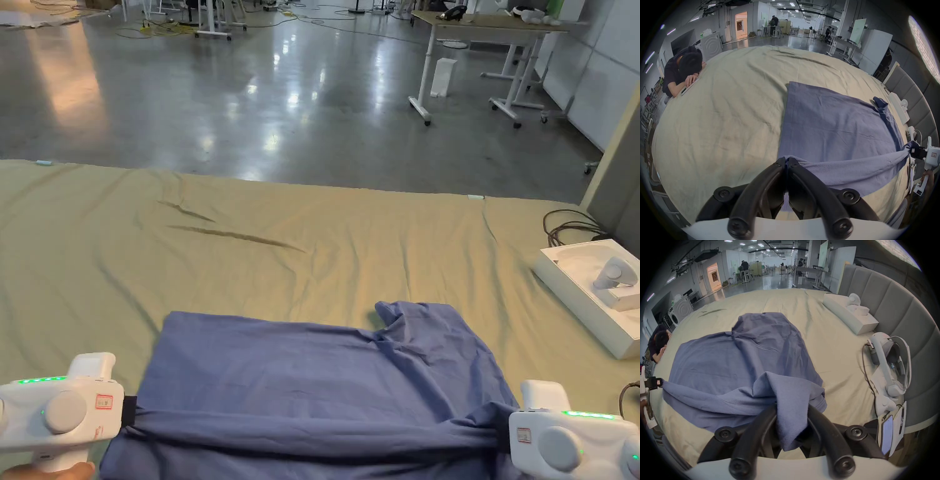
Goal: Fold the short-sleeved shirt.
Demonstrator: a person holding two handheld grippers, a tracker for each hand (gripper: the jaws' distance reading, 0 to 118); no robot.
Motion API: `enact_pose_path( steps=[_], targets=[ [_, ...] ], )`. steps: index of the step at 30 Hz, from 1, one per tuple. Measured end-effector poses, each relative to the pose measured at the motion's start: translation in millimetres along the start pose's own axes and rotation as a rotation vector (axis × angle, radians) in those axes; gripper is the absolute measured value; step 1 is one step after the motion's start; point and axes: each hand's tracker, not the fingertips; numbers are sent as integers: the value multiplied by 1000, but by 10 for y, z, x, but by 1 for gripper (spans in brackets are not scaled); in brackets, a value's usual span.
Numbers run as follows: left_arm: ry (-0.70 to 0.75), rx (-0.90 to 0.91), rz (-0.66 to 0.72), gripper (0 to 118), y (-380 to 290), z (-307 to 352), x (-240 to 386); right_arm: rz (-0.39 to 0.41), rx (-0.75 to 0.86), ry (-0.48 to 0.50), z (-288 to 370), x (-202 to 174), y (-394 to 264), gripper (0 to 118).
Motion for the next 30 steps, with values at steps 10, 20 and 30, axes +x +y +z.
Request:
enact_pose_path(
  steps=[10,20,30],
  targets=[
    [-8,20,-3,22,-11,-33,52,25,84,-6,-65,-18,4,50],
    [-59,464,-60,50,-174,843,338,-39,562,18,1001,-273,-29,71],
    [-66,762,-139,22,-239,1213,545,-58,829,18,1607,-554,-342,8]
  ],
)
